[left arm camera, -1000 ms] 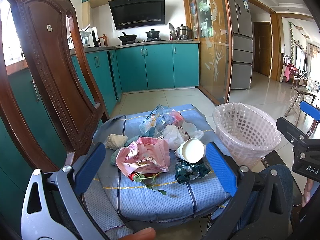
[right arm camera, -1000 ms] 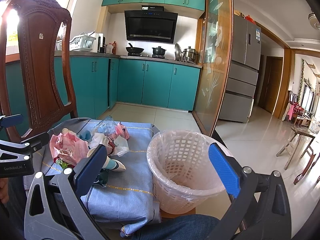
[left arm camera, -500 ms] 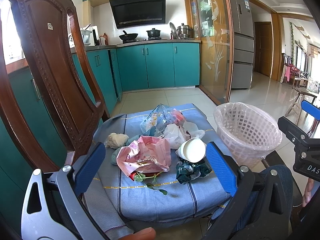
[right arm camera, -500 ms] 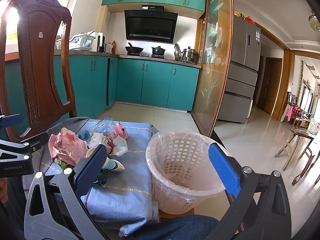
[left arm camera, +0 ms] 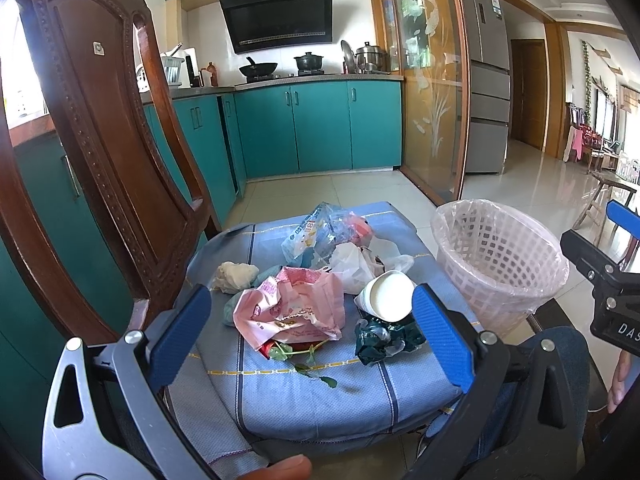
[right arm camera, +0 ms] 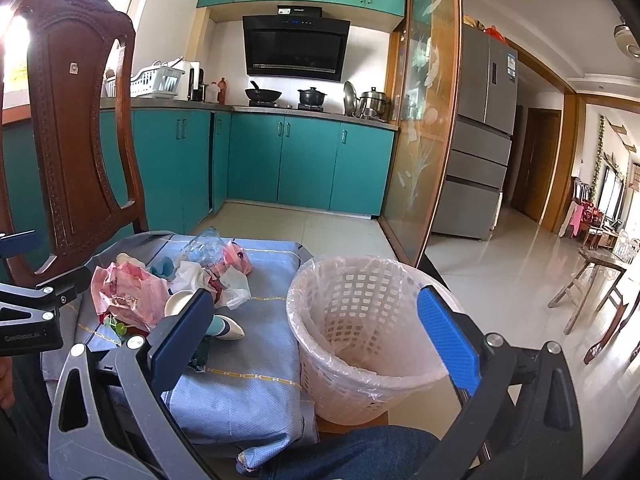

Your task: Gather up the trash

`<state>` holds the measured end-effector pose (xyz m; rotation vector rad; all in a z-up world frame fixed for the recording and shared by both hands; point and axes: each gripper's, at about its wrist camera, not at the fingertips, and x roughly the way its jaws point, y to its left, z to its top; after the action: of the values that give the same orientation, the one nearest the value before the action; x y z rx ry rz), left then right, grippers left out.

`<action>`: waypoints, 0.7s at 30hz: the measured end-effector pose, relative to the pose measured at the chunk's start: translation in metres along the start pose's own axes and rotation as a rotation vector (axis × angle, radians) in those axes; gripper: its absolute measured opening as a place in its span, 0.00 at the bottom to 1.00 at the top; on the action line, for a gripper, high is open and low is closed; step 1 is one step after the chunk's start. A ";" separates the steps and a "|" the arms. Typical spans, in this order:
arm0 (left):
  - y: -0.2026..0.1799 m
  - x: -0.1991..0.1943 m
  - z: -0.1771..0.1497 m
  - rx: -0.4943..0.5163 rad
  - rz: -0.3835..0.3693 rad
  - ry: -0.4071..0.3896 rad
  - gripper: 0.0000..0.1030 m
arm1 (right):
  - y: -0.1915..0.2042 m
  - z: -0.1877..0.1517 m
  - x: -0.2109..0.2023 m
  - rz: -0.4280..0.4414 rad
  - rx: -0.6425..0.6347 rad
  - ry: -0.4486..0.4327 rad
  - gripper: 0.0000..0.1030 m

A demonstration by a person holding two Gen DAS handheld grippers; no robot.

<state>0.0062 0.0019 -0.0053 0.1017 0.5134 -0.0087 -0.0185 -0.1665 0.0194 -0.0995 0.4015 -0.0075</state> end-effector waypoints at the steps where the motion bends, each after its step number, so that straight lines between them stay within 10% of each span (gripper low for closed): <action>1: 0.000 0.000 0.000 -0.001 0.001 0.001 0.97 | 0.000 0.000 0.000 0.000 0.001 0.000 0.97; 21: 0.005 0.000 -0.004 -0.008 0.016 0.018 0.97 | 0.003 -0.003 0.000 0.000 -0.011 0.008 0.97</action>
<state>0.0046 0.0067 -0.0082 0.0977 0.5305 0.0097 -0.0199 -0.1641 0.0169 -0.1102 0.4093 -0.0056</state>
